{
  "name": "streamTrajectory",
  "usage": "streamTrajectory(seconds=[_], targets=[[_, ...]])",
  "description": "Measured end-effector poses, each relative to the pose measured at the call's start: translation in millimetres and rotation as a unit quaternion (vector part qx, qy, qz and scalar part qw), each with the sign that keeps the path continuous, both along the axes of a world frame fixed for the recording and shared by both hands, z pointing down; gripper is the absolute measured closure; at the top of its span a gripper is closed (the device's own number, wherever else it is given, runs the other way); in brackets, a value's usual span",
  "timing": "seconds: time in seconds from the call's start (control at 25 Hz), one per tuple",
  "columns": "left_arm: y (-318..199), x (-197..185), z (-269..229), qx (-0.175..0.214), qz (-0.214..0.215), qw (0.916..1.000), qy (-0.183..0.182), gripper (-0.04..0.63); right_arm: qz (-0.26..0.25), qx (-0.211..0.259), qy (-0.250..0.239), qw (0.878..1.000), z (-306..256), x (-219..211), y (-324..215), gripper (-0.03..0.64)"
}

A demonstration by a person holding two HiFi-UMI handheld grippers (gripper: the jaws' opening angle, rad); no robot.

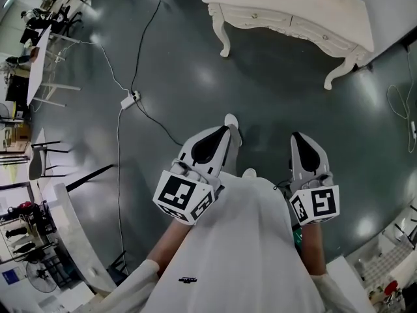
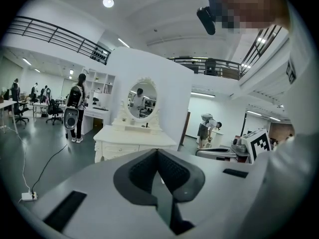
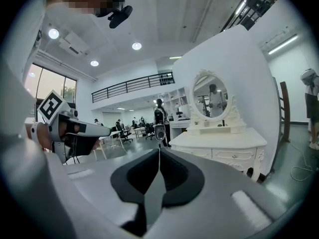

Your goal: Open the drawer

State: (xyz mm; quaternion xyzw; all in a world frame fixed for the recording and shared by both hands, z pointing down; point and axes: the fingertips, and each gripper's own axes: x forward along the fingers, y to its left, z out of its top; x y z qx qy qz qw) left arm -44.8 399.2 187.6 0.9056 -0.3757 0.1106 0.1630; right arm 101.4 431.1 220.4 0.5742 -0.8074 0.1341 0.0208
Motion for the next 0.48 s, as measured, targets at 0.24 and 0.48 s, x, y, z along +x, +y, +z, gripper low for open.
streamTrajectory(seconds=[0.24, 0.48], targets=[[-97, 0, 8, -0.024, 0.005, 0.9997, -0.002, 0.586, 0.009, -0.025, -0.012, 1.0, 3, -3, -95, 0.598], [-199, 2, 1, -0.039, 0.032, 0.9987, 0.008, 0.586, 0.021, -0.041, -0.003, 0.999, -7, -10, -199, 0.598]])
